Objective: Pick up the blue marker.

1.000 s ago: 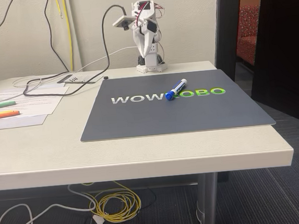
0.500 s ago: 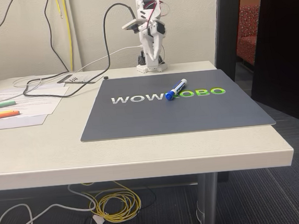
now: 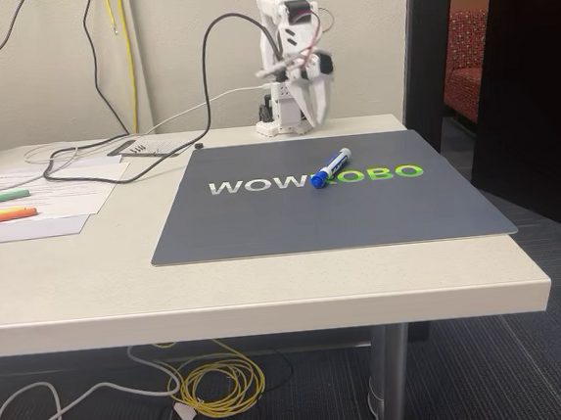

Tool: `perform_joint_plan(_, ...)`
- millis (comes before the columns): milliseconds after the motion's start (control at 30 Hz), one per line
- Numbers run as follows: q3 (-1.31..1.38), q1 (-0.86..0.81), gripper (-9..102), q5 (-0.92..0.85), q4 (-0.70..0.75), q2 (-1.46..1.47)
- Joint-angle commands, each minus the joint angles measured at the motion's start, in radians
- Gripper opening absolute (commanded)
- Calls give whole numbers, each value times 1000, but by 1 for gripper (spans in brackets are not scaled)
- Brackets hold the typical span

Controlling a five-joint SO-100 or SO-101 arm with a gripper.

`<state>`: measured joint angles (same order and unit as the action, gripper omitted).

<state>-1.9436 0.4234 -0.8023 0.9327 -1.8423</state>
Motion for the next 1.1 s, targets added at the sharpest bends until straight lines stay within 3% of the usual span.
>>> perform_joint_plan(0, 67, 11, 8, -97, -2, 25)
perform_joint_plan(1067, 164, -69, 30, -377, -67, 373)
